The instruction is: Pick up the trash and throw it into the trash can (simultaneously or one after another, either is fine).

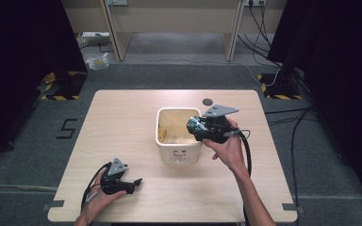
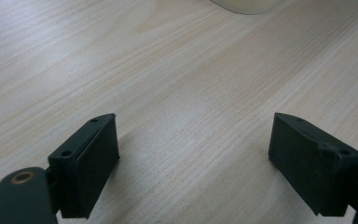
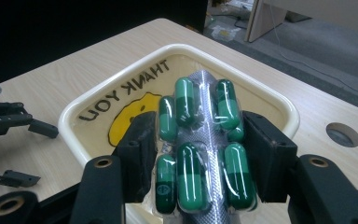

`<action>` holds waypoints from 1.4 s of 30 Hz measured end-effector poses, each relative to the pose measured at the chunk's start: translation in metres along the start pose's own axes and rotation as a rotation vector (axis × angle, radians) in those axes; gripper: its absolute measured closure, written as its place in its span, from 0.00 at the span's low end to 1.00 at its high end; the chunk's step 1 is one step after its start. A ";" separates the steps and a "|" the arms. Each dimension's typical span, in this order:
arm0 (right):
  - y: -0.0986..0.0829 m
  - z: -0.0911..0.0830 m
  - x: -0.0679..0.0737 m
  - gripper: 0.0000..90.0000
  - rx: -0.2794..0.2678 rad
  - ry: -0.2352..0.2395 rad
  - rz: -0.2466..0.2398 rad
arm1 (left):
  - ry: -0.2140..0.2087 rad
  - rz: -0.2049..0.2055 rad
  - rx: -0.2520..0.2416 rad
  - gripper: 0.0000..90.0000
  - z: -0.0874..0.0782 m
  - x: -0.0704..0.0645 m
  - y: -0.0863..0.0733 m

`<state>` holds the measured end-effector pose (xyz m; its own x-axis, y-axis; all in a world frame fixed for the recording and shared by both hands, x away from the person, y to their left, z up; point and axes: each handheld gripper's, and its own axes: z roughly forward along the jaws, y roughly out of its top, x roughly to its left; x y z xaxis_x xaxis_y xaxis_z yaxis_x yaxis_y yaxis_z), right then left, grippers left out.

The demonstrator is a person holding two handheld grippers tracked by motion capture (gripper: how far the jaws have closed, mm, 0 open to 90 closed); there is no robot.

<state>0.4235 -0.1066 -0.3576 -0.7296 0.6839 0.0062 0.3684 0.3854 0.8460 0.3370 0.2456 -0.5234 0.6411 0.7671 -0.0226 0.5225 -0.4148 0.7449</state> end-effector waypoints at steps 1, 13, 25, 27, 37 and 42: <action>0.001 0.002 0.000 0.53 0.003 0.002 0.000 | 0.000 0.000 0.000 0.17 0.000 0.000 0.000; 0.007 0.026 0.000 0.51 0.047 0.008 -0.002 | 0.000 0.000 -0.001 0.17 0.000 0.000 0.000; 0.005 0.043 -0.002 0.47 0.105 0.021 0.006 | 0.000 0.000 -0.001 0.17 0.000 0.000 0.000; 0.004 0.044 -0.003 0.42 0.116 0.017 0.014 | 0.000 0.000 0.000 0.17 0.000 0.000 0.000; 0.004 0.045 -0.002 0.26 0.114 0.014 0.032 | 0.000 0.000 -0.001 0.17 0.000 0.000 0.000; 0.006 0.041 -0.003 0.25 0.105 0.014 0.039 | 0.000 0.000 -0.001 0.17 0.000 0.000 0.000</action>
<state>0.4513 -0.0813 -0.3746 -0.7213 0.6911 0.0460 0.4545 0.4221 0.7844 0.3371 0.2456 -0.5234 0.6411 0.7671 -0.0222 0.5220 -0.4146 0.7454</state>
